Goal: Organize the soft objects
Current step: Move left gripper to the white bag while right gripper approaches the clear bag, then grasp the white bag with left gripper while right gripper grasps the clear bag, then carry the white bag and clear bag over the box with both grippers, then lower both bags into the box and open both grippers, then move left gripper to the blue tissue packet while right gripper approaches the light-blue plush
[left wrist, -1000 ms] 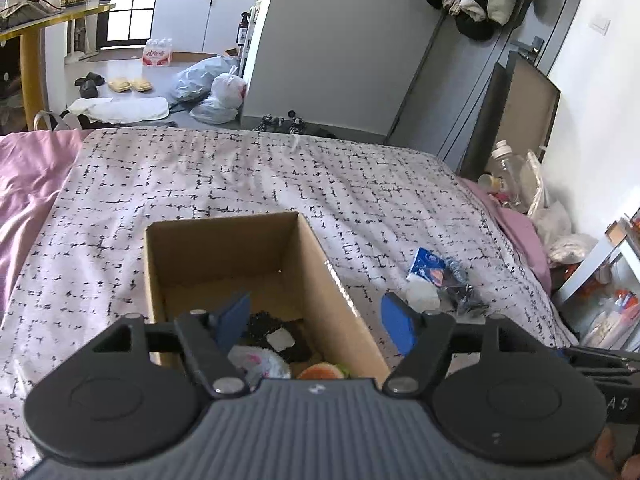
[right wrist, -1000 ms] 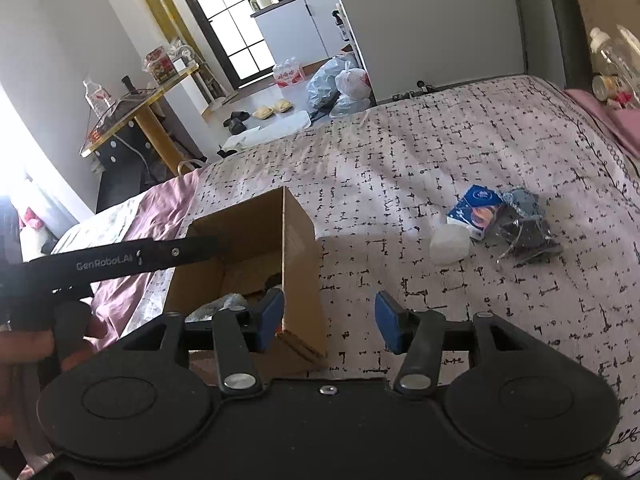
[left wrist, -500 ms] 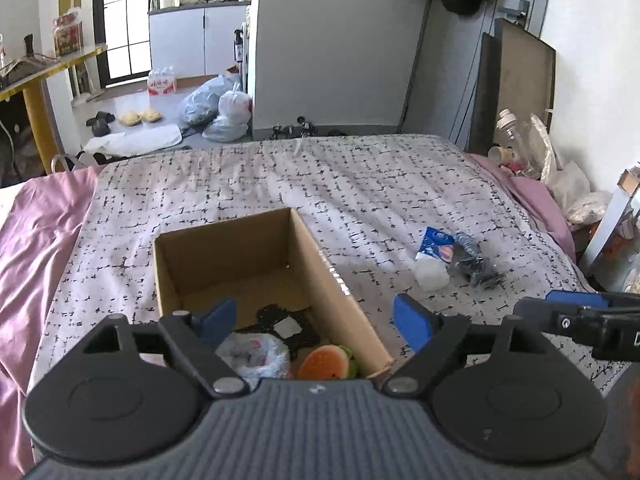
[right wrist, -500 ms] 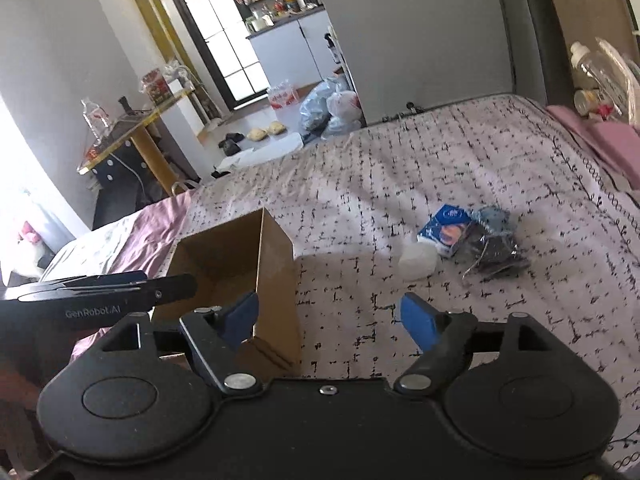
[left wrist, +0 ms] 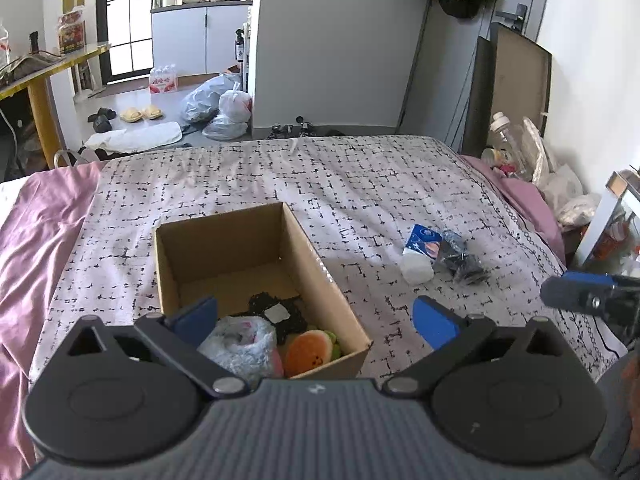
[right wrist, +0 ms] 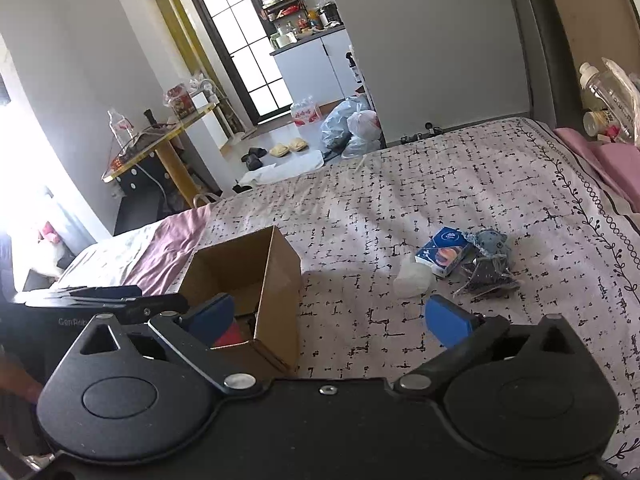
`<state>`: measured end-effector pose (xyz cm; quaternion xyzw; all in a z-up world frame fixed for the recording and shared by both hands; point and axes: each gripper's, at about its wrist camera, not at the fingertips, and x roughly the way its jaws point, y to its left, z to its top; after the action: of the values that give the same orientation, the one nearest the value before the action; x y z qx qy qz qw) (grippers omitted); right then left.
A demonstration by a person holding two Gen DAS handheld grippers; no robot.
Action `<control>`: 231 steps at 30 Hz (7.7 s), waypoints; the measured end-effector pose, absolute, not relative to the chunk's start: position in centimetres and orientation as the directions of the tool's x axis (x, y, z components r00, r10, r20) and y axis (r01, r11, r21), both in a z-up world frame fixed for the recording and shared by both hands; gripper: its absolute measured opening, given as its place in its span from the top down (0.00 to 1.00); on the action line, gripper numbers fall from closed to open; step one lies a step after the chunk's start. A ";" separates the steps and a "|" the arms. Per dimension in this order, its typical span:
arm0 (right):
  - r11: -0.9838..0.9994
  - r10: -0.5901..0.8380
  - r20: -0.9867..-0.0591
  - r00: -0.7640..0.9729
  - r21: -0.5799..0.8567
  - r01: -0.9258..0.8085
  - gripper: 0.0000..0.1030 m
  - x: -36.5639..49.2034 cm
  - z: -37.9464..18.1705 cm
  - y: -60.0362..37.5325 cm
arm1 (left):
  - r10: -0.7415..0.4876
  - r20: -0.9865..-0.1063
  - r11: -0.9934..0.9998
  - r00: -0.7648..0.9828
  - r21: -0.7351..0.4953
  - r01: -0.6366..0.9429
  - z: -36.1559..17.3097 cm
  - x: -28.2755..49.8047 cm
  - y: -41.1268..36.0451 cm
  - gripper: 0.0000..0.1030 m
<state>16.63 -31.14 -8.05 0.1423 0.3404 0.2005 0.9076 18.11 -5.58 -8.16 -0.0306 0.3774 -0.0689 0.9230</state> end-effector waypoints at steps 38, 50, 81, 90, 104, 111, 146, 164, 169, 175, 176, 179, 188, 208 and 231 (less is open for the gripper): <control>0.907 0.377 -0.515 0.770 0.374 -0.193 0.00 19.7 -11.8 -37.0 | -0.203 -0.738 0.962 0.643 -0.027 0.273 -9.7 25.7 -14.3 0.00; 0.895 0.384 -0.553 0.739 0.420 -0.151 0.00 22.9 -14.9 -39.2 | -0.196 -0.807 0.946 0.557 -0.007 0.324 -12.6 29.8 -18.4 0.00; 0.879 0.375 -0.698 0.610 0.477 0.006 0.17 31.6 -22.3 -40.3 | -0.272 -0.894 0.933 0.355 -0.154 0.326 -21.9 39.7 -22.0 0.33; 0.907 0.334 -0.755 0.564 0.421 0.026 0.42 32.6 -23.4 -39.2 | -0.310 -0.903 0.931 0.296 -0.225 0.289 -23.2 40.7 -20.8 0.59; 0.920 0.280 -0.727 0.626 0.390 0.042 0.47 29.7 -19.9 -38.9 | -0.347 -0.854 0.916 0.388 -0.218 0.338 -19.4 38.4 -20.6 0.60; 0.924 0.267 -0.694 0.669 0.381 0.028 0.48 27.5 -17.2 -38.6 | -0.357 -0.823 0.914 0.441 -0.210 0.346 -16.6 36.1 -19.6 0.60; 0.937 0.293 -0.574 0.765 0.331 -0.111 0.49 19.7 -8.8 -29.2 | -0.296 -0.683 0.954 0.668 -0.185 0.234 -8.1 24.0 -5.5 0.60; 0.930 0.366 -0.566 0.739 0.243 -0.274 0.49 19.5 -7.5 -21.4 | -0.237 -0.665 0.965 0.708 -0.248 0.089 -10.2 22.6 3.1 0.60; 0.917 0.398 -0.564 0.724 0.218 -0.334 0.49 19.8 -7.2 -19.5 | -0.224 -0.648 0.966 0.728 -0.248 0.077 -11.0 23.0 3.9 0.58; 0.907 0.414 -0.577 0.705 0.197 -0.372 0.49 19.9 -7.3 -18.0 | -0.202 -0.642 0.972 0.739 -0.222 0.073 -12.0 23.4 3.8 0.40; 0.907 0.413 -0.579 0.703 0.193 -0.374 0.49 19.9 -7.3 -17.9 | -0.200 -0.638 0.972 0.744 -0.227 0.067 -12.1 23.2 4.0 0.38; 0.906 0.413 -0.587 0.696 0.187 -0.380 0.49 20.2 -7.6 -17.3 | -0.186 -0.632 0.972 0.752 -0.231 0.047 -12.4 22.8 4.4 0.37; 0.892 0.432 -0.589 0.683 0.166 -0.421 0.49 21.2 -7.6 -14.7 | -0.162 -0.631 0.970 0.759 -0.245 0.003 -12.6 21.4 5.8 0.32; 0.881 0.469 -0.555 0.687 0.245 -0.404 0.15 21.3 -6.2 -16.2 | -0.102 -0.657 0.982 0.747 -0.185 -0.029 -10.2 20.0 6.0 0.25; 0.910 0.393 -0.543 0.742 0.344 -0.230 0.00 19.4 -7.2 -28.4 | -0.093 -0.698 0.995 0.710 -0.085 0.047 -7.5 21.4 -2.6 0.13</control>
<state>19.41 -28.38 -7.21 0.1284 0.3169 0.1684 0.9245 21.43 -2.60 -7.46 -0.0304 0.3787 -0.0379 0.9242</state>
